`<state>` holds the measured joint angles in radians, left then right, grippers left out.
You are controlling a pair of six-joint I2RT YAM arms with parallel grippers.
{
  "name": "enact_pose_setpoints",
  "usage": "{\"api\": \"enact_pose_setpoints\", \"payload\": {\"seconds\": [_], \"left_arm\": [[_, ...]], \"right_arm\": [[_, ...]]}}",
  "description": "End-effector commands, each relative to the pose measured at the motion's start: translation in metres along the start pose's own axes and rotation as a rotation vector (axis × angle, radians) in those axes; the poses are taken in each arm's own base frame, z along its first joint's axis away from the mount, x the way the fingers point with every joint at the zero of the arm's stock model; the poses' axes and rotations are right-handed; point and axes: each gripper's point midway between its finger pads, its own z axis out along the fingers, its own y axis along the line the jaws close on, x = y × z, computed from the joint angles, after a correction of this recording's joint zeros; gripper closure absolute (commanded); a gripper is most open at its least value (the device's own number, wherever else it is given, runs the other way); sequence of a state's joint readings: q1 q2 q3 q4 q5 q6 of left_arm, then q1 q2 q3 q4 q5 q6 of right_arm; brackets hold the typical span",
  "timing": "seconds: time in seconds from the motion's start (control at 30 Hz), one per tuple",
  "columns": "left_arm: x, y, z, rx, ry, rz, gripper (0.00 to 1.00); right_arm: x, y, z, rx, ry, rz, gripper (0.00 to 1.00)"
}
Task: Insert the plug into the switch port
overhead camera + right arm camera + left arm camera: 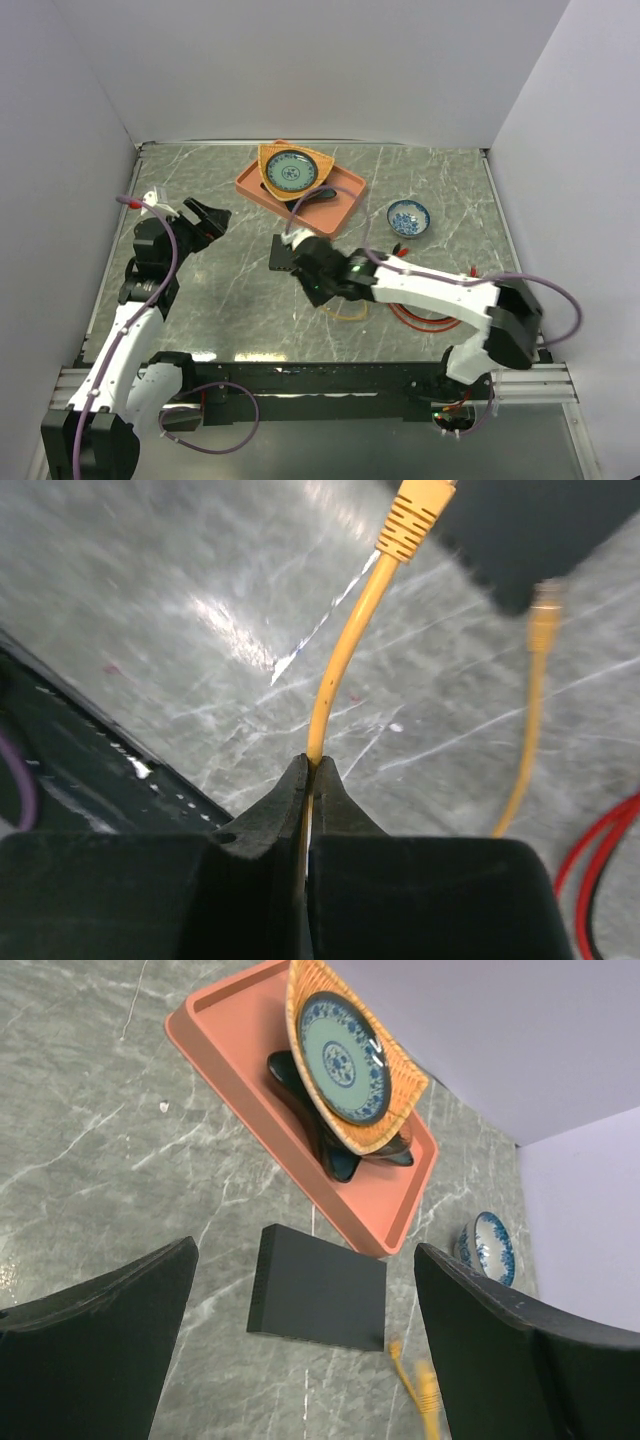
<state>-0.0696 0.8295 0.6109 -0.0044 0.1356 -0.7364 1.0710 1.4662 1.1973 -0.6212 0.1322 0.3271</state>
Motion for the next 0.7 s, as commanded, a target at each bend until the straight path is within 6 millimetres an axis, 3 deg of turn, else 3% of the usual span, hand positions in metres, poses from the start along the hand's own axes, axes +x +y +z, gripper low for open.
{"api": "enact_pose_setpoints", "payload": {"seconds": [0.0, 0.07, 0.23, 0.27, 0.33, 0.37, 0.47, 0.67], "left_arm": [[-0.003, -0.005, 0.006, 0.017, 0.006, 0.015, 0.04], [0.001, -0.005, 0.008, 0.025, 0.023, 0.012, 0.04], [0.009, -0.004, 0.014, 0.032, 0.062, 0.007, 0.04], [0.012, -0.003, 0.015, 0.03, 0.074, 0.005, 0.04], [0.013, -0.003, 0.016, 0.035, 0.08, 0.006, 0.04], [0.014, -0.003, 0.016, 0.033, 0.085, 0.005, 0.04], [0.011, -0.003, 0.015, 0.026, 0.075, 0.01, 0.04], [0.007, -0.003, 0.011, 0.026, 0.051, 0.011, 0.04]], "right_arm": [[0.02, 0.01, 0.036, 0.084, 0.074, -0.012, 1.0], [0.041, 0.012, 0.054, 0.111, 0.144, -0.033, 1.0], [0.061, 0.017, 0.067, 0.108, 0.222, -0.049, 0.98], [0.059, 0.02, 0.066, 0.095, 0.212, -0.046, 0.85], [0.055, 0.024, 0.062, 0.066, 0.189, -0.037, 0.73], [0.049, 0.025, 0.057, 0.052, 0.153, -0.025, 0.54], [0.036, 0.024, 0.044, 0.045, 0.083, -0.003, 0.4], [0.016, 0.016, 0.03, 0.042, -0.046, 0.02, 0.25]]}}
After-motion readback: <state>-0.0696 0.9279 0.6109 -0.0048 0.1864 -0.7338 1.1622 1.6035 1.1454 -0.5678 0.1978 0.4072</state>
